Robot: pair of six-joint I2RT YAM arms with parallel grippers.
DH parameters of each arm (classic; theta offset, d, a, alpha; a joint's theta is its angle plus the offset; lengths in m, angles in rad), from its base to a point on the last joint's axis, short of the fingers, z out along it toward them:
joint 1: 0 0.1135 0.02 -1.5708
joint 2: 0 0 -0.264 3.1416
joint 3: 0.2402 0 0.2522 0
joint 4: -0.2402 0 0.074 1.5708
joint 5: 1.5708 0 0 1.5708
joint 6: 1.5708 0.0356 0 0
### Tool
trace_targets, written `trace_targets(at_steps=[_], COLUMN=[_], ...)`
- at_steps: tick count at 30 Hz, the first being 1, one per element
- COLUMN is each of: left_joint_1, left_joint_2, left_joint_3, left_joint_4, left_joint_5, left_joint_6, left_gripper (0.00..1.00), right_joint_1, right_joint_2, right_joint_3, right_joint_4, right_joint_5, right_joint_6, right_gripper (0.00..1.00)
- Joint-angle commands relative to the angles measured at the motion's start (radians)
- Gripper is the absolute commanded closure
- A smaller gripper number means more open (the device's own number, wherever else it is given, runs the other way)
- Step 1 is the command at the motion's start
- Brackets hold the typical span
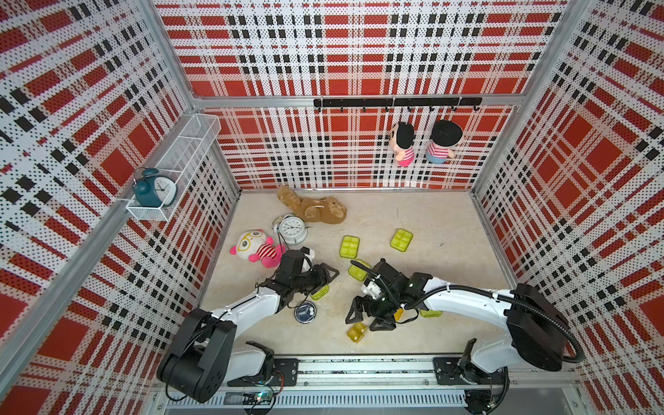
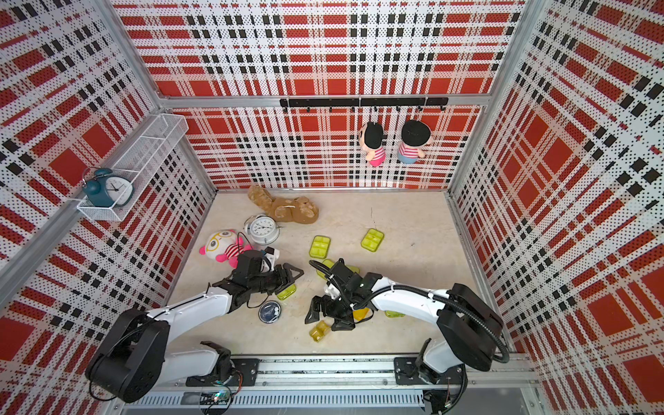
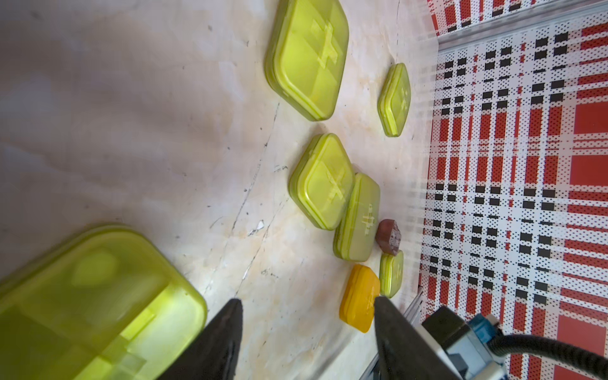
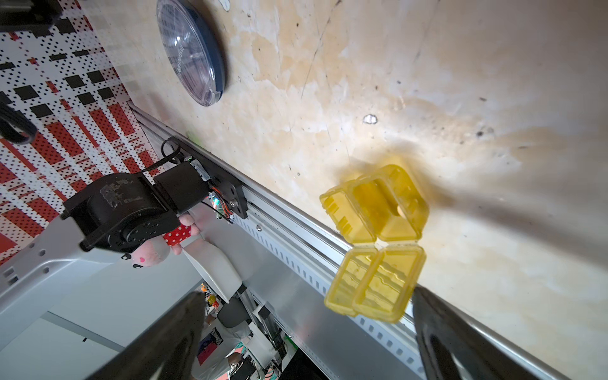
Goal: Close pillboxes
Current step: Adjust the pillbox at the center of the board.
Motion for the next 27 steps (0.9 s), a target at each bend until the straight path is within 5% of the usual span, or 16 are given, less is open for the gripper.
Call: trace_targets(at_steps=[1, 13, 24, 27], left_joint_1=[-0.025, -0.058, -0.115, -0.134], left_joint_2=[0.010, -0.002, 0.042, 0.023], left_joint_3=[0.024, 0.014, 0.038, 0.027], left_joint_4=[0.019, 0.024, 0.016, -0.006], left_joint_5=[-0.029, -0.067, -0.067, -0.074], left_joint_6=[-0.005, -0.027, -0.027, -0.025], left_gripper=[0.34, 0.35, 0.44, 0.54], right_joint_1=[0.006, 0.006, 0.024, 0.024], right_joint_2=[0.025, -0.044, 0.013, 0.049], right_joint_3=[0.023, -0.004, 0.048, 0.077], right_joint_4=[0.027, -0.098, -0.006, 0.000], right_joint_5=[0.007, 0.041, -0.015, -0.014], right_joint_6=[-0.014, -0.034, -0.030, -0.046], right_gripper=[0.00, 0.00, 0.00, 0.00])
